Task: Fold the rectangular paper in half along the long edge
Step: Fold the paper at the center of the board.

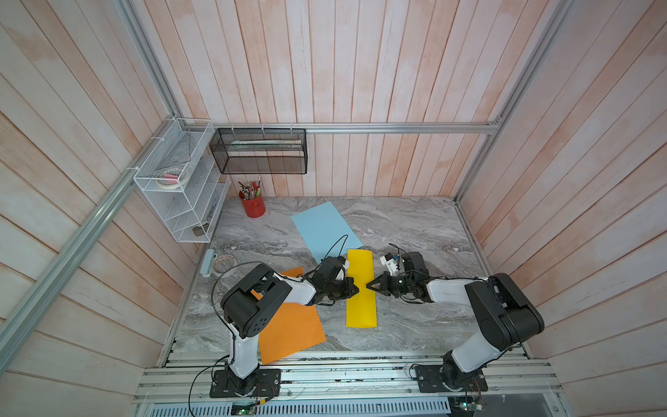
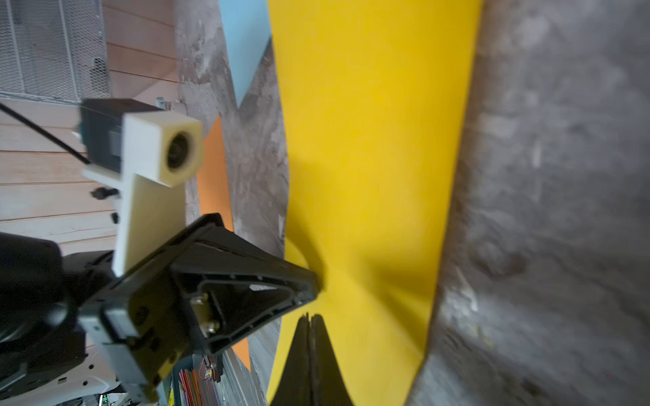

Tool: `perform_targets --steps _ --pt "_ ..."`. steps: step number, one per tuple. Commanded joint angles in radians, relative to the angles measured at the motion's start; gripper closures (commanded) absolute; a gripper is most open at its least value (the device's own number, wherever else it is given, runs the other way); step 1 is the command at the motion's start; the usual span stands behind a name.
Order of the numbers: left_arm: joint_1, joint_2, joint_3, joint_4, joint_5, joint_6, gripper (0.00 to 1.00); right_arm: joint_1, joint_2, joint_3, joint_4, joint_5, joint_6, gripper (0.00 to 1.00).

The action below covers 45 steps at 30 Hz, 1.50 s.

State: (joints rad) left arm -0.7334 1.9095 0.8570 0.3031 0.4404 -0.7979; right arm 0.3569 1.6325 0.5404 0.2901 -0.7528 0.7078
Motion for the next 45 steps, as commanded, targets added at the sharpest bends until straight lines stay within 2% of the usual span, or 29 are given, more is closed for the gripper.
perform_targets --steps 1,6,9,14,17,20,26,31,35,40,45 --pt "-0.003 0.033 -0.002 -0.058 -0.011 0.009 1.0 -0.018 0.0 -0.073 0.033 0.015 0.033 1.0" --pt "-0.003 0.031 -0.003 -0.068 -0.017 0.015 1.0 -0.102 -0.103 -0.186 -0.038 0.026 -0.012 1.0" --pt "-0.003 0.033 -0.004 -0.076 -0.019 0.02 1.0 -0.131 -0.162 -0.189 -0.123 0.028 -0.057 1.0" --pt "-0.003 0.034 -0.004 -0.081 -0.02 0.023 1.0 -0.043 -0.233 -0.11 -0.166 0.029 -0.029 1.0" --pt "-0.003 0.034 -0.004 -0.079 -0.022 0.02 1.0 0.047 -0.231 -0.078 -0.15 0.05 0.015 1.0" --pt "-0.003 0.034 -0.004 -0.078 -0.022 0.019 1.0 0.095 -0.207 -0.103 -0.099 0.057 0.061 1.0" --pt "-0.003 0.033 -0.005 -0.084 -0.023 0.021 1.0 0.087 -0.215 -0.234 -0.062 0.068 0.104 1.0" --pt "-0.002 0.034 -0.011 -0.081 -0.028 0.022 1.0 0.018 -0.313 -0.28 -0.223 0.086 0.044 1.0" --pt "-0.003 0.042 -0.013 -0.068 -0.021 0.014 1.0 -0.038 -0.43 -0.225 -0.356 0.103 0.0 1.0" --pt "-0.003 0.043 -0.013 -0.059 -0.017 0.011 1.0 -0.007 -0.416 -0.152 -0.333 0.044 0.017 1.0" --pt "-0.003 0.038 -0.015 -0.068 -0.023 0.014 1.0 0.047 -0.372 -0.17 -0.291 0.051 0.046 1.0"
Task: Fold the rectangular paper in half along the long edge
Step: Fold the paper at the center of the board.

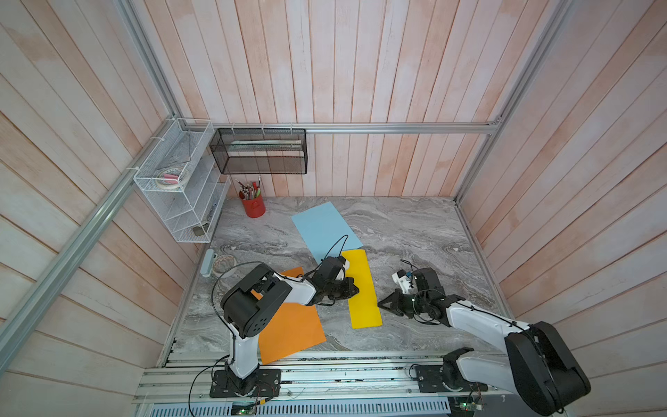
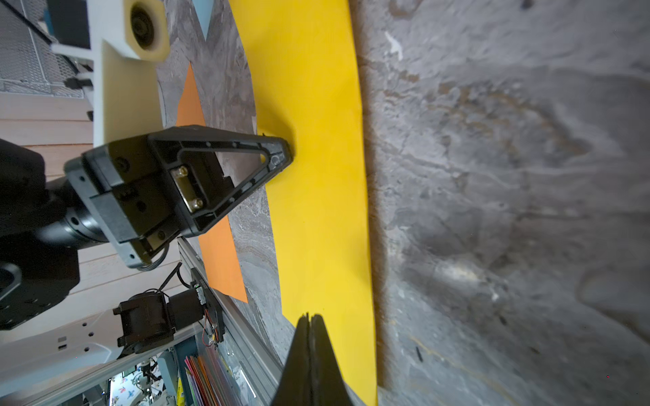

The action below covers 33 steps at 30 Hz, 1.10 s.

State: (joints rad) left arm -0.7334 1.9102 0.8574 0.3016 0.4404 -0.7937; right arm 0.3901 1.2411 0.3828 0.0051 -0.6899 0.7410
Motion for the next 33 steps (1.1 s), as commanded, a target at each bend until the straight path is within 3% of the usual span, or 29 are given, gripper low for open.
perform_targets --steps 1,11,19,28,33 --pt "-0.003 0.035 -0.015 -0.07 -0.024 0.01 1.0 0.013 0.019 -0.029 0.001 -0.011 0.02 1.0" --pt "-0.002 0.049 -0.006 -0.076 -0.02 0.017 1.0 -0.009 -0.009 -0.138 -0.112 0.048 0.018 1.0" --pt "-0.003 0.046 -0.009 -0.072 -0.016 0.017 1.0 -0.107 -0.019 0.037 -0.22 0.071 -0.08 1.0" --pt "-0.003 0.055 -0.001 -0.063 -0.005 0.01 1.0 -0.112 0.32 0.397 -0.045 -0.004 -0.117 1.0" --pt "-0.003 0.057 0.006 -0.071 -0.003 0.013 1.0 -0.104 0.518 0.586 -0.042 -0.048 -0.131 1.0"
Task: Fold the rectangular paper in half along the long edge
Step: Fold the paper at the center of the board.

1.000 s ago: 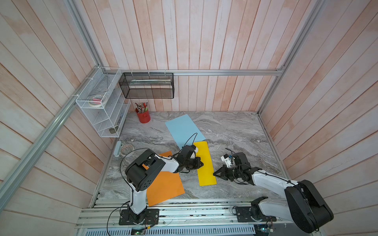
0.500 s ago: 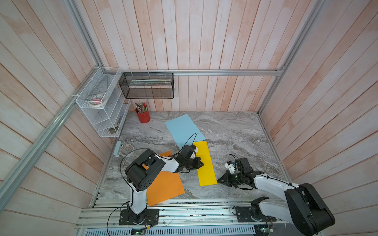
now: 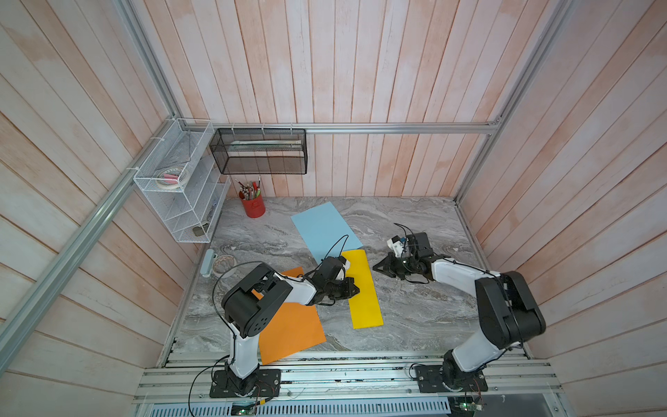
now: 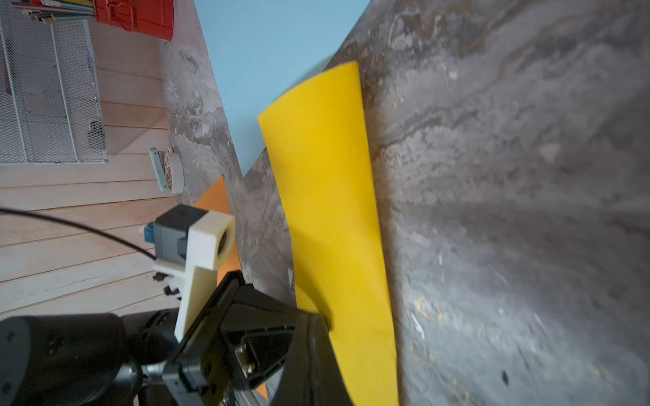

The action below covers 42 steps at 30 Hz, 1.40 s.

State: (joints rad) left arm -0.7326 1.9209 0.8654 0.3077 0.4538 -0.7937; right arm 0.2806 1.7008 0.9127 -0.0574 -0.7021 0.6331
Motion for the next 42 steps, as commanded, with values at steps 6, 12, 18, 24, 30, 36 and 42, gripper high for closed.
perform_targets --steps 6,12,18,24,30,36,42 --pt "-0.004 0.039 0.006 -0.095 -0.021 0.017 1.0 0.011 0.201 0.125 0.06 -0.035 -0.019 1.0" --pt "-0.004 0.038 0.008 -0.109 -0.02 0.025 1.0 -0.017 0.283 0.07 0.081 -0.023 -0.043 1.0" --pt "-0.003 0.032 0.0 -0.116 -0.023 0.028 1.0 -0.114 0.224 -0.051 0.075 0.019 -0.077 1.0" --pt "-0.004 0.035 -0.003 -0.111 -0.018 0.03 1.0 -0.143 0.158 -0.027 0.013 0.018 -0.118 1.0" --pt "-0.004 0.032 -0.015 -0.097 -0.015 0.021 1.0 -0.123 0.145 0.053 0.059 -0.041 -0.069 1.0" --pt "-0.004 0.032 -0.02 -0.099 -0.017 0.022 1.0 -0.076 0.209 0.131 0.083 -0.065 -0.049 1.0" --pt "-0.004 0.03 -0.017 -0.102 -0.015 0.022 1.0 -0.082 0.295 0.137 0.098 -0.032 -0.051 1.0"
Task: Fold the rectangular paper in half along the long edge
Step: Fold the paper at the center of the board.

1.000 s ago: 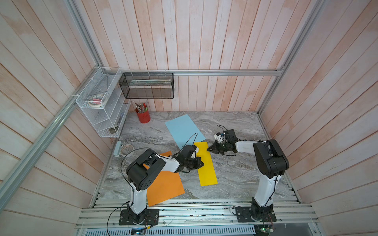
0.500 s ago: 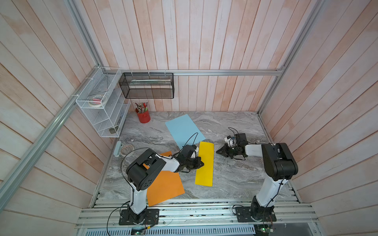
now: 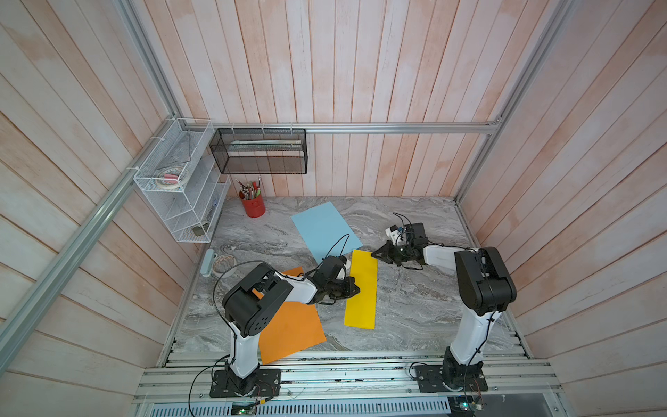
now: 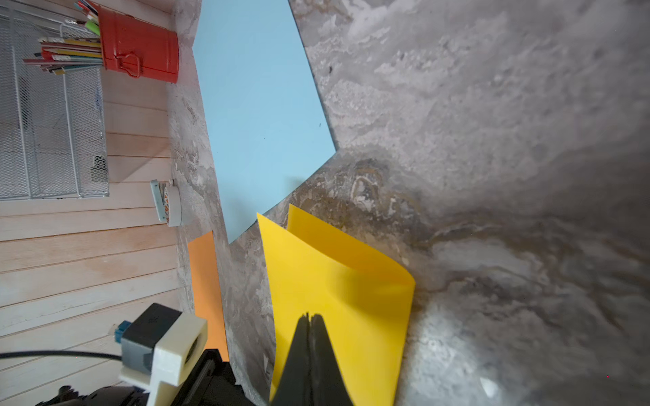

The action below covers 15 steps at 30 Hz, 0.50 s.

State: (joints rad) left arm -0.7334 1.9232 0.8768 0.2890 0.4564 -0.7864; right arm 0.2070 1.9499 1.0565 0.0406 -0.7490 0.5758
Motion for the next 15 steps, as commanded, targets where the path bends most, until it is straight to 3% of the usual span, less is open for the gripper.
perform_targets --steps 1,10,15 --pt "-0.003 0.025 -0.029 -0.085 -0.018 0.015 1.0 -0.016 0.051 -0.016 0.006 0.019 0.007 1.0" --pt "-0.003 0.015 -0.045 -0.085 -0.026 0.018 1.0 -0.176 0.012 -0.095 -0.026 0.064 -0.056 1.0" --pt "-0.002 0.016 -0.053 -0.076 -0.023 0.015 1.0 -0.232 -0.017 -0.096 -0.04 0.016 -0.08 1.0"
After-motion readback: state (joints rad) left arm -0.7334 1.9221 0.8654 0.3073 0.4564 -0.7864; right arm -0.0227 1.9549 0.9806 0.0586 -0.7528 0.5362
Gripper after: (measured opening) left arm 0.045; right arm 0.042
